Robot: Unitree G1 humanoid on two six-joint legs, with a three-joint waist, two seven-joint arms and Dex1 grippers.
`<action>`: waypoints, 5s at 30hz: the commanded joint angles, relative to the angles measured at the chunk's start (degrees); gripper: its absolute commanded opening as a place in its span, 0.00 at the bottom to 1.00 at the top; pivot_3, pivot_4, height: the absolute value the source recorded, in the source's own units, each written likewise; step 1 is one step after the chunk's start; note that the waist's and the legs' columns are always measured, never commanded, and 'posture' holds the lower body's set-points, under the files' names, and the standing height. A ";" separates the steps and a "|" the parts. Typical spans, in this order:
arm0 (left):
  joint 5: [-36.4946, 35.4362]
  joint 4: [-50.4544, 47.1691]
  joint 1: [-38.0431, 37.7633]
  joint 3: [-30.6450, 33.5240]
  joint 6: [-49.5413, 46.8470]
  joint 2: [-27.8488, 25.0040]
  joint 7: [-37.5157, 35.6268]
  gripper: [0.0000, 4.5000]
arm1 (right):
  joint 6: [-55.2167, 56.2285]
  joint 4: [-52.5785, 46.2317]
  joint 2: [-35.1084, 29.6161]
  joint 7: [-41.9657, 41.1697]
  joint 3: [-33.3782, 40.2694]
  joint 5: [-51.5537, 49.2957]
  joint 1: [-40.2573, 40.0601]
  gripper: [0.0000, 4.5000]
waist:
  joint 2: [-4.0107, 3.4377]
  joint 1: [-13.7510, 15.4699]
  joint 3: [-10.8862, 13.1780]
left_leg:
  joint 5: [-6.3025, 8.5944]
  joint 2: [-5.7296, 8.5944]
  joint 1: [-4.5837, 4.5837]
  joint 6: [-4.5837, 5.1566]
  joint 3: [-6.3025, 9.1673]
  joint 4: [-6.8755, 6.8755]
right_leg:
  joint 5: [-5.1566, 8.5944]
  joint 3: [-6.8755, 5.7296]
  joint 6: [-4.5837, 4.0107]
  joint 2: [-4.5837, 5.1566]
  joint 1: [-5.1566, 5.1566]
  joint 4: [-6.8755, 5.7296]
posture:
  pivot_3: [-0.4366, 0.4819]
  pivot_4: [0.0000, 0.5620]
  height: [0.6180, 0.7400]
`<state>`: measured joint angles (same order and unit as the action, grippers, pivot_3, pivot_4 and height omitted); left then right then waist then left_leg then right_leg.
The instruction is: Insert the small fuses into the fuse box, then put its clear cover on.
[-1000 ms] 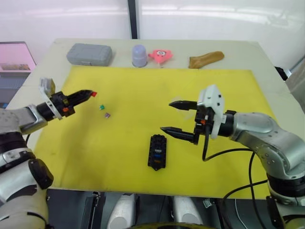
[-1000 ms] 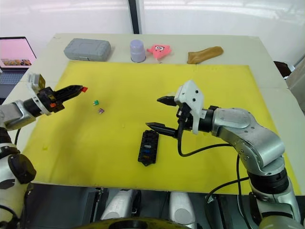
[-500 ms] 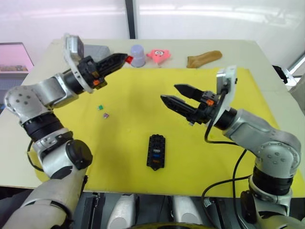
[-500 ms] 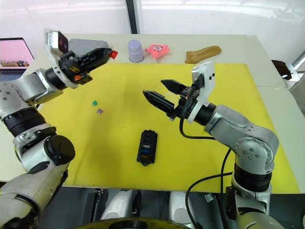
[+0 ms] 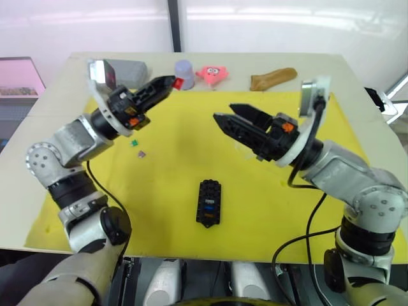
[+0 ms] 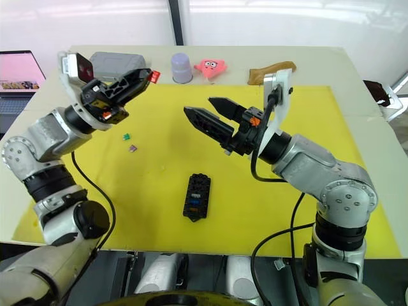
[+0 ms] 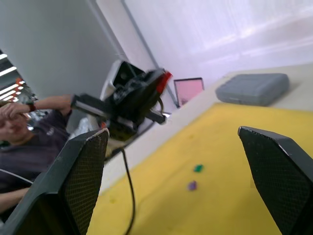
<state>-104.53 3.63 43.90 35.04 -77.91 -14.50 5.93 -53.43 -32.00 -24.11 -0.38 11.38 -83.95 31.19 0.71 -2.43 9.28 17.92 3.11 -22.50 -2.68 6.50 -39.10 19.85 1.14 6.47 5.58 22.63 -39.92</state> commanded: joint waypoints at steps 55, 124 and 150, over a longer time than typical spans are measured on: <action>-8.47 -11.69 -4.02 -17.73 25.13 3.15 2.87 0.00 | 12.33 4.50 11.22 14.12 -6.81 -2.72 8.10 0.47 | -0.02 -0.08 -0.01 | 0.00 -0.01 0.00 0.00 -0.02 0.10 | 0.00 -0.05 0.00 -0.19 -0.06 0.26 | 0.48 0.27 1.00; 20.35 -8.60 -6.60 -25.48 12.91 -33.85 -44.10 0.99 | 2.03 5.56 -11.17 4.83 -4.50 -14.85 8.09 0.00 | -0.15 -0.15 0.11 | -0.01 -0.01 0.01 0.00 0.05 0.50 | -0.01 0.08 0.01 -0.47 -0.05 0.69 | 0.48 0.27 1.00; 78.96 -22.44 -22.67 -46.02 61.57 -34.08 -79.84 0.99 | -11.99 -5.52 -27.32 -38.22 -37.15 38.31 18.10 0.00 | -0.32 0.15 0.47 | -0.11 -0.68 -0.04 -0.15 -0.03 1.05 | -0.10 -0.03 -0.06 -0.61 -0.06 1.42 | 0.48 0.27 1.00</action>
<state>-26.54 -18.30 20.66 -10.76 -17.80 -48.44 -73.32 -65.05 -36.80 -51.87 -37.74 -26.36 -46.75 48.25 0.39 -2.28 9.74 17.81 2.43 -22.54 -2.84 6.47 -38.06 19.75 1.11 6.40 4.97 22.57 -38.50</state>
